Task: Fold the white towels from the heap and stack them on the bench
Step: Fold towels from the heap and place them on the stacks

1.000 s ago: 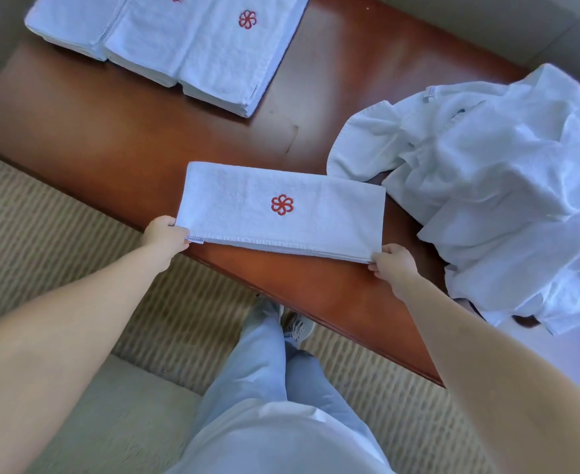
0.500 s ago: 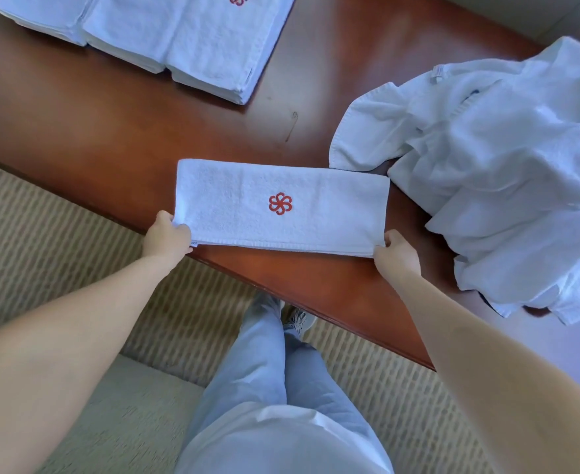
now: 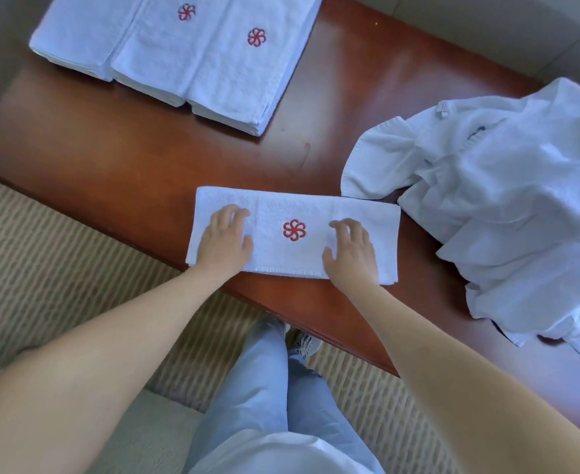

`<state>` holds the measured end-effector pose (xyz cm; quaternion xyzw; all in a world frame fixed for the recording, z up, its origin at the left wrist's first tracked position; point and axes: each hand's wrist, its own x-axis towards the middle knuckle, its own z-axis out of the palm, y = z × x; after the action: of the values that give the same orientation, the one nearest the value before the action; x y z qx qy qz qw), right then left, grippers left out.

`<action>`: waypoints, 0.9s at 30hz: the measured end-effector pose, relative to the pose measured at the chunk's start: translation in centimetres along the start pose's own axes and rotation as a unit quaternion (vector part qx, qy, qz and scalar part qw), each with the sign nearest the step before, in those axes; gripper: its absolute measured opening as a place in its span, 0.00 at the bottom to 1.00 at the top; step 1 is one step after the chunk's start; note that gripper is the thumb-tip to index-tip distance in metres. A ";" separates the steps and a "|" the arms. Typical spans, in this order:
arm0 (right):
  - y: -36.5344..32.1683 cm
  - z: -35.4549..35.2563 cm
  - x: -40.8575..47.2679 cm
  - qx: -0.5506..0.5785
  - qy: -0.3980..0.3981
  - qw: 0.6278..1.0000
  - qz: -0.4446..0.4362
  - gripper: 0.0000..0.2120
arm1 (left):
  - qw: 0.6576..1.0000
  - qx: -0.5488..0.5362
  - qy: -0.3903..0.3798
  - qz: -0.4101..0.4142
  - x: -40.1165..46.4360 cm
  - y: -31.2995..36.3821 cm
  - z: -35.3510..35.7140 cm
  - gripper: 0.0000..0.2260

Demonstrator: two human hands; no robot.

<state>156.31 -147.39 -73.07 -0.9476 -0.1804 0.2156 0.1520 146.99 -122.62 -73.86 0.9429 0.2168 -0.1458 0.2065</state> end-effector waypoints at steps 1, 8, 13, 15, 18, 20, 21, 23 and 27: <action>-1.0 1.1 0.9 -0.005 -0.001 1.000 -0.027 0.26 | 0.999 0.014 -0.006 0.035 1.0 0.8 0.8 0.23; -0.7 7.6 4.8 -0.067 0.067 0.986 -0.137 0.27 | 0.979 0.123 0.044 0.154 4.9 -0.9 5.9 0.26; 4.8 5.9 4.2 -0.103 0.062 0.991 -0.059 0.30 | 0.975 0.144 0.068 0.153 4.4 -5.6 5.1 0.27; 7.0 4.8 3.9 -0.100 0.063 0.993 0.003 0.31 | 0.979 0.133 0.077 0.132 4.0 -7.0 4.7 0.27; 8.6 4.6 4.0 -0.105 0.076 0.990 0.058 0.30 | 0.976 0.149 0.091 0.127 4.2 -8.0 5.1 0.27; 8.7 5.0 4.1 -0.115 0.079 0.989 0.057 0.30 | 0.975 0.168 0.080 0.122 4.5 -7.9 5.3 0.27; 8.6 5.0 4.2 -0.119 0.075 0.989 0.055 0.30 | 0.975 0.175 0.072 0.119 4.5 -7.7 5.2 0.28; 8.4 4.5 4.1 -0.117 0.045 0.991 0.055 0.30 | 0.977 0.185 0.042 0.099 4.3 -7.2 4.7 0.28; 7.2 2.0 3.7 -0.135 -0.031 0.988 0.071 0.30 | 0.972 0.232 -0.025 0.028 3.7 -4.7 3.1 0.28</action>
<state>160.47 -151.88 -78.74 -0.9627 -0.1449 0.2284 0.0009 147.45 -118.90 -79.50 0.9669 0.1452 -0.2098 -0.0081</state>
